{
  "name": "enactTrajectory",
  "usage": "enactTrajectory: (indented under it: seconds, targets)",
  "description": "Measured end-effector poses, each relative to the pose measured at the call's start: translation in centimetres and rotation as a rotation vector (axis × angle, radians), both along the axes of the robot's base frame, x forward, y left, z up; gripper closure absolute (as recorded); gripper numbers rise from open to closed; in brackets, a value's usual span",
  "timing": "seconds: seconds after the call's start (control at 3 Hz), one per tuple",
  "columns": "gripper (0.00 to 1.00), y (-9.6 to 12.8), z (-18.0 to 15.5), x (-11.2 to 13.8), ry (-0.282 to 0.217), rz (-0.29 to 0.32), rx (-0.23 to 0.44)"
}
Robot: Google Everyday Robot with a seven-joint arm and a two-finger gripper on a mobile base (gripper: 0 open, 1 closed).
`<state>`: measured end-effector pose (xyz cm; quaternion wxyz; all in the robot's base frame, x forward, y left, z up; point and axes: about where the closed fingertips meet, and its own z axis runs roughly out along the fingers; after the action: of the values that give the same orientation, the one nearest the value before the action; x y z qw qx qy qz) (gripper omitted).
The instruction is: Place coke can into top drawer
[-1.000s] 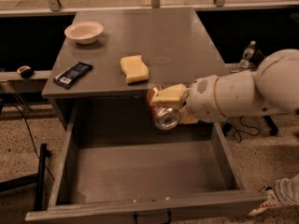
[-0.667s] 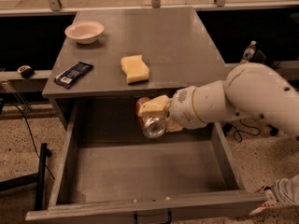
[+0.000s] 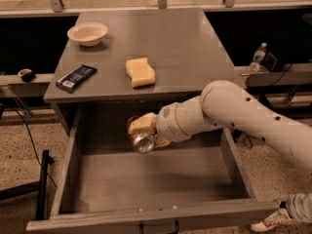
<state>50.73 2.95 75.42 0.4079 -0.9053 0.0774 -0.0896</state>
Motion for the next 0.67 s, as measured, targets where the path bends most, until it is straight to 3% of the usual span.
enactTrajectory:
  seconds: [0.67]
  targets:
    - [1.0, 1.9, -4.0, -1.4, 0.024, 0.017, 0.062]
